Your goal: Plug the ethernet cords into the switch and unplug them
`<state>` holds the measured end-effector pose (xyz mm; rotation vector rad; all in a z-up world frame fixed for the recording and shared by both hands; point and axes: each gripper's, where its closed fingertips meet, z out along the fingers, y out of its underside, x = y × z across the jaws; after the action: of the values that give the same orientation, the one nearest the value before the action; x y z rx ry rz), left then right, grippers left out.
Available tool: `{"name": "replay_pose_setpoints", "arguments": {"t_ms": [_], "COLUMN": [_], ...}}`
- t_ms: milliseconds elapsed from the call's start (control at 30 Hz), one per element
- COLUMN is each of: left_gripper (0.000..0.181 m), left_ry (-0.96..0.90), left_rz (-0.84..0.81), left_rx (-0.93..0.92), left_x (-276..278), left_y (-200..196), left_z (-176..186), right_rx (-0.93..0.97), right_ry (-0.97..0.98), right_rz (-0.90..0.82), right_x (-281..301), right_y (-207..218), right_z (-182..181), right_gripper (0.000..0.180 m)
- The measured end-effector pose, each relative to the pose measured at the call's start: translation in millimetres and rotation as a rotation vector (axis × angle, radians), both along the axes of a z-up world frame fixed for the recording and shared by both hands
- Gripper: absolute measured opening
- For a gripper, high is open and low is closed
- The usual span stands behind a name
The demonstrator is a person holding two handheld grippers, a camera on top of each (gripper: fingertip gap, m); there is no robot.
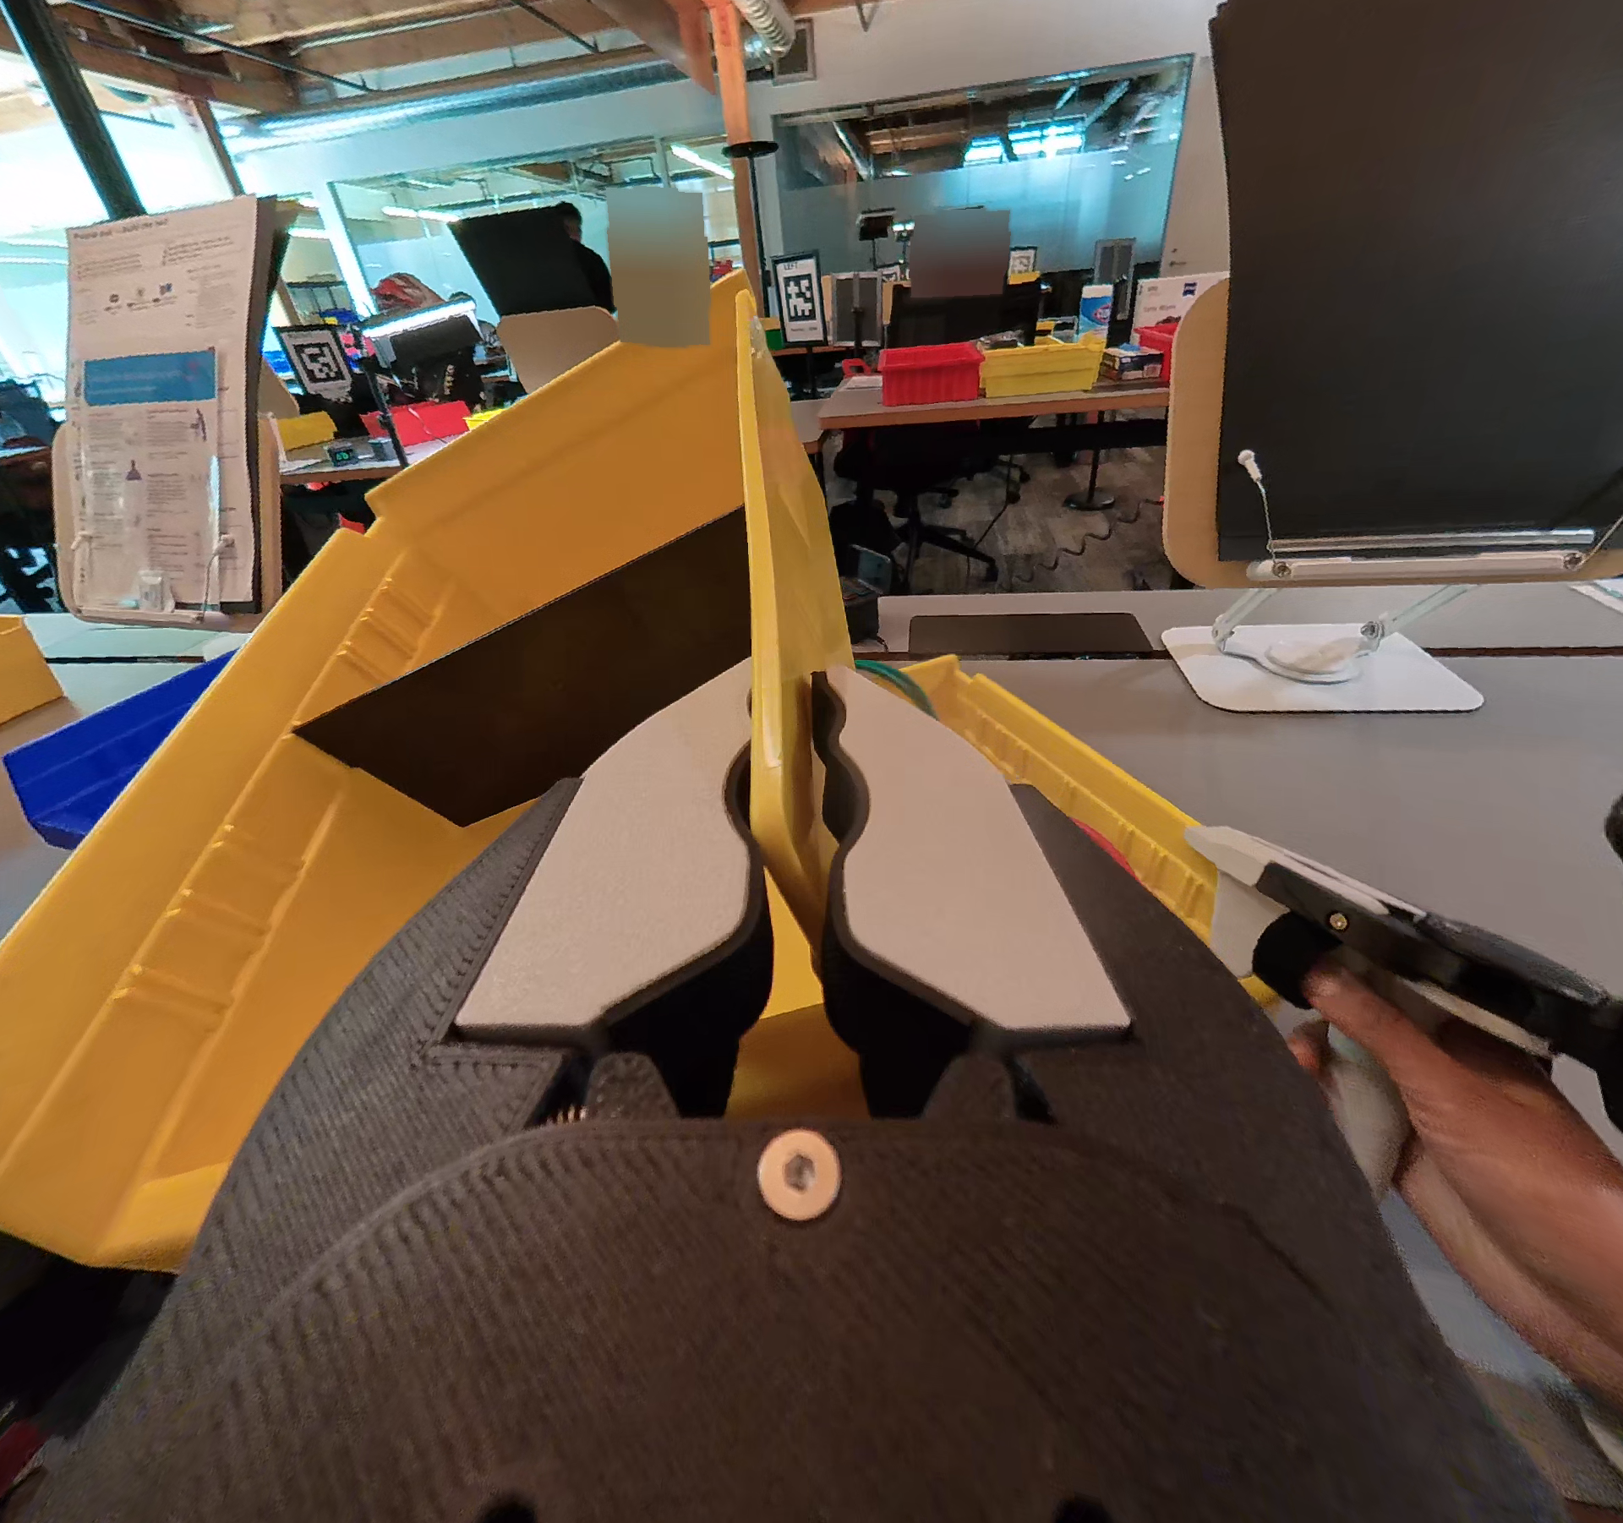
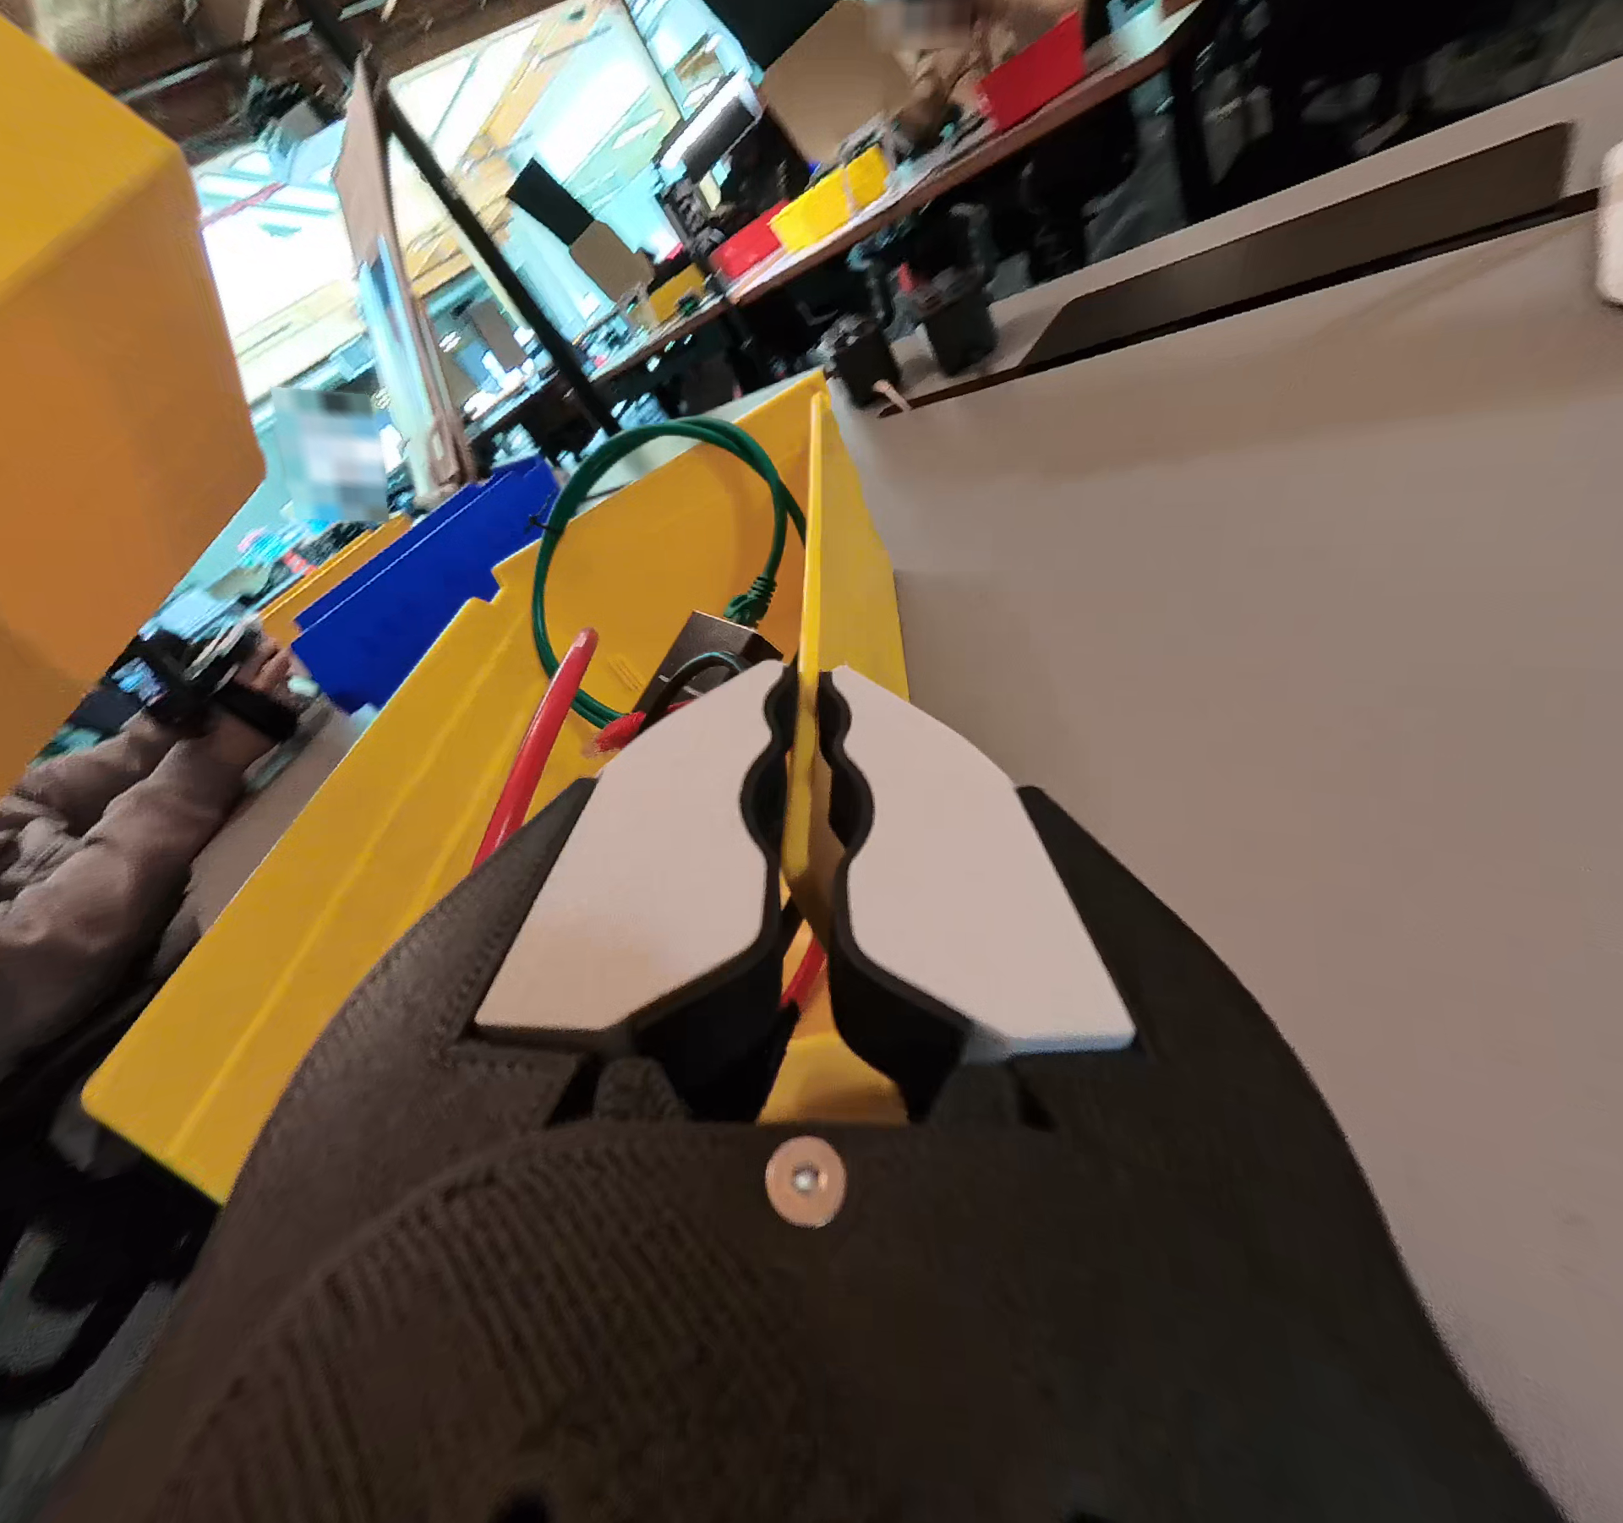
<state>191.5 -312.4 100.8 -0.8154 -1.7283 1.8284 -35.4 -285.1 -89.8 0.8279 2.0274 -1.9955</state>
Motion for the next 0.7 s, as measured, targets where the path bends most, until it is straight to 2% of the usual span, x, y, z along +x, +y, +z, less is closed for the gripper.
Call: {"name": "replay_pose_setpoints", "arguments": {"t_ms": [67,133,333,700], "left_gripper": [0.005,0.005,0.005,0.005], "left_ry": [-0.005,-0.007,0.009,0.000], "left_rz": [-0.004,-0.009,-0.027,-0.034], "left_rx": [-0.003,-0.001,0.011,0.020], "left_x": [-2,-4,-4,-9], "left_y": [1,2,3,1], "left_z": [0,-1,-1,-7], "right_rx": [-0.014,-0.033,0.020,0.057], "right_ry": [-0.009,-0.035,-0.110,0.063], "right_rz": [-0.060,-0.050,0.179,0.442], "right_x": [10,30,97,128], "right_y": [4,4,-17,-23], "right_z": [0,0,-10,-11], "right_gripper": [0.005,0.010,0.046,0.064]}}
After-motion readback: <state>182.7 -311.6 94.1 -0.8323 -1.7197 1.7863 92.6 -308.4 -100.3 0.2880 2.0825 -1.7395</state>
